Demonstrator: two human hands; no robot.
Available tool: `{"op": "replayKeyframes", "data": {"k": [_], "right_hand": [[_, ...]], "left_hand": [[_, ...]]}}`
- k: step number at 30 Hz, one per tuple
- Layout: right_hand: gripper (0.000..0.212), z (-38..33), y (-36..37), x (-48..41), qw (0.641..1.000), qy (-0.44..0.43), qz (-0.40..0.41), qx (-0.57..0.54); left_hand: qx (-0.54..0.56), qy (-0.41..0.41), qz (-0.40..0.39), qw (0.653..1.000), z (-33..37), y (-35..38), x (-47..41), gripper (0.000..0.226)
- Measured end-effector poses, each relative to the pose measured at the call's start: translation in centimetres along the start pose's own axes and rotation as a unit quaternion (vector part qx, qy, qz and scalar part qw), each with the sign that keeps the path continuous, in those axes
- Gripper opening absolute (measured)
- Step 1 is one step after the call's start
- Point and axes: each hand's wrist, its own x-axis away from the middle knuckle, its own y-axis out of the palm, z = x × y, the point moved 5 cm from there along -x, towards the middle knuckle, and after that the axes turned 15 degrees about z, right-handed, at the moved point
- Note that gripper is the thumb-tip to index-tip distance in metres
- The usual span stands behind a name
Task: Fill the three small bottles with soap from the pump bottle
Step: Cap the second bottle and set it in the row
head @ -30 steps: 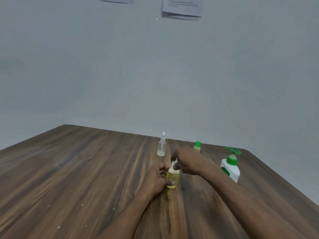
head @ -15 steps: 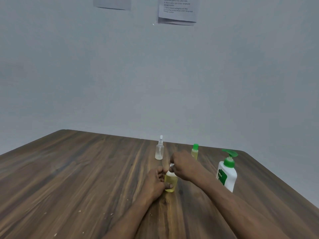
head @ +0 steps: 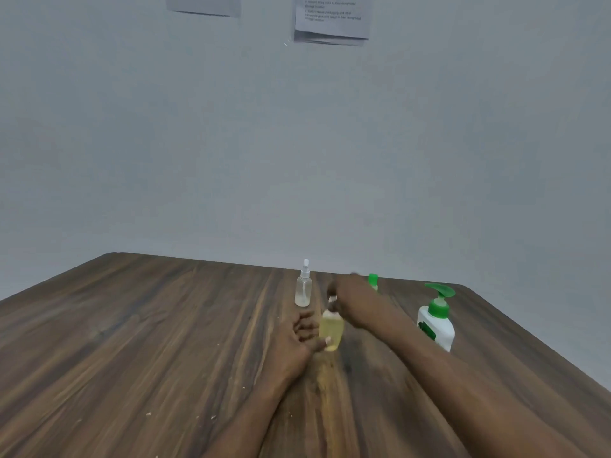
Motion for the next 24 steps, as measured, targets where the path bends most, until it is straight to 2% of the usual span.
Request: {"op": "replayKeyframes", "data": {"k": [2, 4, 6, 7, 11, 14, 24], "right_hand": [[0.024, 1.1, -0.6, -2.5, 0.999, 0.016, 0.029, 0.008], [0.025, 2.2, -0.7, -5.0, 0.998, 0.028, 0.047, 0.012], [0.023, 3.2, -0.1, -7.1, 0.998, 0.042, 0.048, 0.015], [0.022, 3.7, 0.5, -7.9, 0.998, 0.046, 0.045, 0.018], [0.018, 5.5, 3.4, -9.7, 0.997, 0.062, 0.028, 0.029], [0.019, 6.3, 5.2, -10.7, 0.997, 0.062, 0.021, 0.039], [0.019, 7.5, 8.1, -12.3, 0.996, 0.052, 0.021, 0.068]], "left_hand": [[-0.069, 0.045, 0.095, 0.992, 1.0, -1.0, -0.2, 0.042], [-0.133, 0.092, 0.181, 0.97, 1.7, -1.9, -0.2, 0.029], [-0.169, 0.122, 0.215, 0.954, 2.2, -2.3, 0.1, 0.013], [-0.191, 0.131, 0.214, 0.949, 2.3, -2.3, 0.1, 0.004], [-0.255, 0.136, 0.178, 0.94, 1.8, -1.4, -0.1, 0.027], [-0.279, 0.132, 0.157, 0.938, 1.3, -0.8, -0.4, 0.033], [-0.339, 0.124, 0.124, 0.924, 1.0, -0.1, -0.6, 0.029]]}}
